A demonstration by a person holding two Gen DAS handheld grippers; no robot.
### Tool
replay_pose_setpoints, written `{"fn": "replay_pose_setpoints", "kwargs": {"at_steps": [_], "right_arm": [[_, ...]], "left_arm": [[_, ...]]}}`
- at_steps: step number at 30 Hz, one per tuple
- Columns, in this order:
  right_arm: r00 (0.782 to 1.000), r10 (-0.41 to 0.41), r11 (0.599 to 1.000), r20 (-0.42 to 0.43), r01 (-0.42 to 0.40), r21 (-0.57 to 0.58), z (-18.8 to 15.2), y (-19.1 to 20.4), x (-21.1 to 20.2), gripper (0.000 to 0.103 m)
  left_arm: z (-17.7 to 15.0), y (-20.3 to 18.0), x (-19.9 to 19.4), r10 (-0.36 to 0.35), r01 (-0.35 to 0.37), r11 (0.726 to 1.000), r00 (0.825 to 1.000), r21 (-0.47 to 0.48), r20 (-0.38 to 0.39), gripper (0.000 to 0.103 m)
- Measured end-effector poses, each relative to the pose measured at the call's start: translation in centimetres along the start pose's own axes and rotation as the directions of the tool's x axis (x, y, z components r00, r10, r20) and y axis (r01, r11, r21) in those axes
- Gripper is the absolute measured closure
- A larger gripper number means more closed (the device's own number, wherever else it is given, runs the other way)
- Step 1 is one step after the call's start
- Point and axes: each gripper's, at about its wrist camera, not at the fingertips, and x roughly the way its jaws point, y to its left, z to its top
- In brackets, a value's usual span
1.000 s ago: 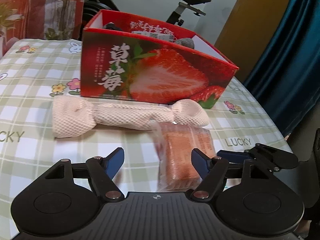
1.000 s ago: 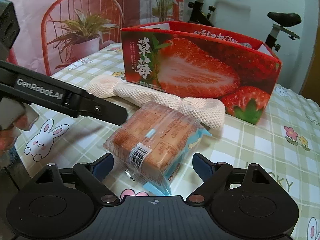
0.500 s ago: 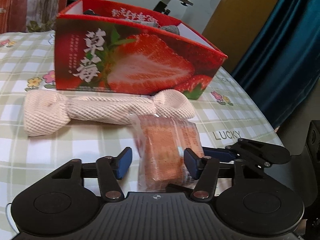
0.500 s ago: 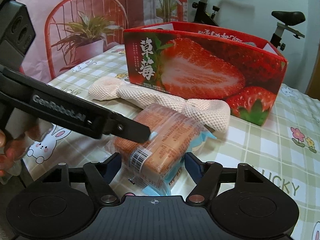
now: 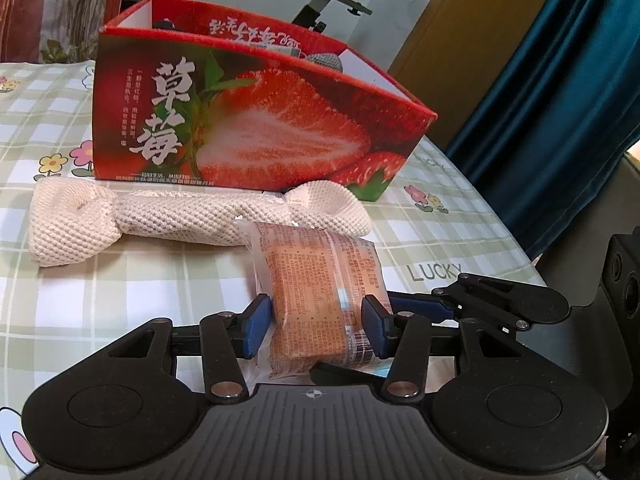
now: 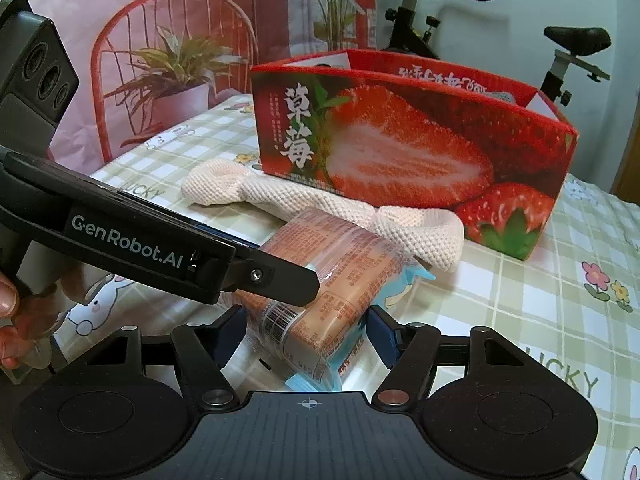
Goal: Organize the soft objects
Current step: 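Lift the biscuit pack with the left gripper and carry it over the box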
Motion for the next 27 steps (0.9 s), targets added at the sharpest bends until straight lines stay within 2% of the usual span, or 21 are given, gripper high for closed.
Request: {"fn": "replay_pose_setpoints", "kwargs": {"at_steps": [13,27], "right_arm": [[0.996,-0.002,0.998,0.085,0.008,-0.062,2.3,1.1,-2.9,0.041],[0.987,-0.003,0.99,0.158,0.025,-0.139,8.9,-0.5,-4.0,0.041]], "left_arm": [[1.6,-1.1,-4.2,-0.008,0.006,1.0,0.995,0.022,0.097,0.053],[7.5,-2.2,-7.0,-0.021,0.008,0.998,0.979,0.064,0.2,0.052]]}}
